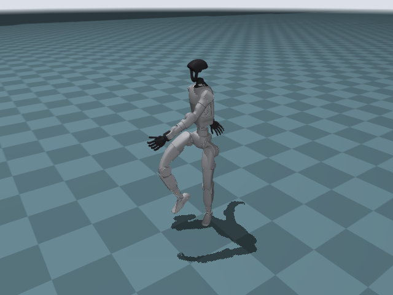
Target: In place motions
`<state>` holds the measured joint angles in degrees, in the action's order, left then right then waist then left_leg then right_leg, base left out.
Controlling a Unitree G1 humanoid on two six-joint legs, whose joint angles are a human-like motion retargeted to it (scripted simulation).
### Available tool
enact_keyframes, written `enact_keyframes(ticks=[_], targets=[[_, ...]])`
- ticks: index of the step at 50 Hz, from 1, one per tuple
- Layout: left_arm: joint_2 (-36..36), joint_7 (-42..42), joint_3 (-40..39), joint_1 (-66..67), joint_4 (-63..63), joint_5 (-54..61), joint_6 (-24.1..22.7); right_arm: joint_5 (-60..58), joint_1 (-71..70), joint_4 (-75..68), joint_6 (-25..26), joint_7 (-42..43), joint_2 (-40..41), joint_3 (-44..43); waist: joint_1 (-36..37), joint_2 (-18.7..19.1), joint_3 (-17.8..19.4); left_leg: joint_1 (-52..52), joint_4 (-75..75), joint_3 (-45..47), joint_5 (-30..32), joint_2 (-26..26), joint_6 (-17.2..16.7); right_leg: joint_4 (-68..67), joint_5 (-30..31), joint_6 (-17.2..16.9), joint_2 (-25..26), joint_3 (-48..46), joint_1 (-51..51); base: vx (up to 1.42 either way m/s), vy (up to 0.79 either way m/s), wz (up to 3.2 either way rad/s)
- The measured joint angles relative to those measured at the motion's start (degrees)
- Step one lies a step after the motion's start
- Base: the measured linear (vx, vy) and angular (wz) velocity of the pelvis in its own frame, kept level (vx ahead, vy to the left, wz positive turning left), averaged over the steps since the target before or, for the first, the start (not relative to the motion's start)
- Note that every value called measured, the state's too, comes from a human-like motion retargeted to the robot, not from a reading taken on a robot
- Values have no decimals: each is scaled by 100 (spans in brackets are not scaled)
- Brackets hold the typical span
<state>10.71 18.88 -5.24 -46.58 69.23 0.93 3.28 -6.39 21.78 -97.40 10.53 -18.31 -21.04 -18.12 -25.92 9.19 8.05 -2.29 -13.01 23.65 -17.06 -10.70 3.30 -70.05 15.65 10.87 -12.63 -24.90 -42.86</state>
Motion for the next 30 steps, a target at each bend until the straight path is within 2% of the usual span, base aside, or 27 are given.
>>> enact_keyframes(ticks=[3, 6, 7, 8, 9, 10, 11, 12, 15, 18, 20, 21, 22, 23, 25, 27, 28, 30], targets=[[-184, 142, 23, 619, 458, -274, -127, -714, -593, 0, -96, -173, 209, 327, 392, 26, -328, 94, 204, 214, 20, 5, -177, 1618, 56, 2, 498, 170, 1305, 8, -12, -79], [-466, 473, 19, 1311, 928, -559, -50, -1044, -1043, 105, -229, -40, 417, 657, 729, -11, -722, 93, 338, 251, 46, 125, -351, 3432, 153, -214, 794, 511, 2427, 11, -13, -28], [-548, 586, 31, 1557, 1066, -623, -24, -1091, -1179, 156, -260, 19, 477, 751, 873, -63, -858, 92, 380, 290, 55, 215, -399, 4018, 19, -387, 837, 628, 2757, 11, -15, -37], [-618, 668, 48, 1797, 1196, -671, 6, -1126, -1307, 206, -302, 68, 537, 821, 1016, -142, -994, 90, 425, 360, 61, 334, -430, 4600, -339, -749, 871, 754, 3061, 9, -20, -45], [-665, 706, 36, 2024, 1326, -738, 22, -1133, -1455, 229, -331, 110, 586, 916, 1184, -246, -1094, 117, 473, 459, 66, 452, -466, 5074, -712, -957, 860, 747, 3319, 7, -22, -59], [-700, 723, 11, 2245, 1457, -815, 30, -1126, -1612, 238, -353, 150, 629, 1024, 1366, -362, -1178, 159, 522, 572, 70, 570, -503, 5493, -1093, -1090, 827, 672, 3555, 2, -21, -71], [-694, 697, -3, 2448, 1599, -907, 48, -1078, -1782, 241, -342, 156, 671, 1178, 1529, -466, -1224, 223, 578, 685, 85, 649, -555, 5815, -1284, -1063, 837, 674, 3667, -1, -21, -72], [-674, 665, -32, 2653, 1744, -1011, 77, -1032, -1962, 237, -331, 151, 716, 1342, 1678, -567, -1265, 292, 628, 804, 98, 711, -609, 6094, -1395, -1049, 846, 698, 3751, -2, -21, -66], [-535, 510, -228, 3282, 2172, -1333, 303, -899, -2574, 231, -254, 16, 850, 1928, 1992, -777, -1383, 426, 676, 1157, 133, 748, -735, 6520, -1233, -1151, 821, 907, 3823, 1, -28, -54], [-374, 372, -581, 4088, 2345, -1444, 478, -880, -3209, 511, -155, -254, 1017, 2338, 2078, -768, -1369, 423, 465, 1192, 155, 564, -802, 6571, -1264, -1092, 882, 920, 3861, -9, -27, -22], [-289, 248, -901, 4736, 2392, -1448, 478, -1000, -3646, 782, -158, -433, 1157, 2531, 2115, -835, -1319, 517, 202, 1388, 237, 500, -740, 6411, -1375, -1083, 835, 1051, 3872, 0, -25, -46], [-277, 185, -972, 5085, 2481, -1423, 520, -1058, -3832, 895, -147, -483, 1248, 2576, 2106, -918, -1353, 512, -133, 1586, 478, 468, -612, 6324, -1423, -1121, 716, 1104, 3877, 13, -21, -32], [-256, 149, -1045, 5405, 2580, -1417, 579, -1099, -4029, 1004, -136, -510, 1355, 2589, 2093, -1003, -1380, 298, -750, 1616, 778, 341, -473, 6255, -1468, -1159, 596, 1142, 3884, 15, -19, -4], [-216, 163, -1119, 5665, 2699, -1449, 672, -1104, -4248, 1106, -126, -492, 1494, 2542, 2072, -1091, -1395, -333, -1929, 1311, 1198, 28, -314, 6222, -1506, -1199, 476, 1149, 3895, 6, -24, -17], [-60, 301, -1173, 6106, 2817, -1611, 866, -743, -4823, 1228, -202, -434, 1708, 2338, 2455, -991, -1233, -1751, -4403, 540, 1873, -950, 414, 6313, -1471, -1219, 712, 1266, 3997, -10, -36, -50], [41, 503, -1161, 6448, 2817, -1913, 1088, -43, -5504, 1389, -148, -542, 1790, 2027, 2806, -951, -951, -2956, -6405, -224, 1311, -1464, 451, 6426, -1369, -1110, 954, 1187, 4175, -15, -32, -39], [82, 625, -1103, 6601, 2817, -2068, 1216, 238, -5796, 1516, -67, -562, 1891, 1752, 3113, -987, -781, -3399, -7180, -277, 1115, -1864, 580, 6456, -1329, -1024, 1042, 1247, 4276, -11, -28, -89], [133, 747, -998, 6860, 2817, -2330, 1406, 846, -6436, 1806, -12, -618, 1977, 1310, 3920, -1193, -363, -4179, -8260, -252, 758, -2272, 688, 6330, -1345, -929, 942, 1573, 4392, -12, -24, -156]])
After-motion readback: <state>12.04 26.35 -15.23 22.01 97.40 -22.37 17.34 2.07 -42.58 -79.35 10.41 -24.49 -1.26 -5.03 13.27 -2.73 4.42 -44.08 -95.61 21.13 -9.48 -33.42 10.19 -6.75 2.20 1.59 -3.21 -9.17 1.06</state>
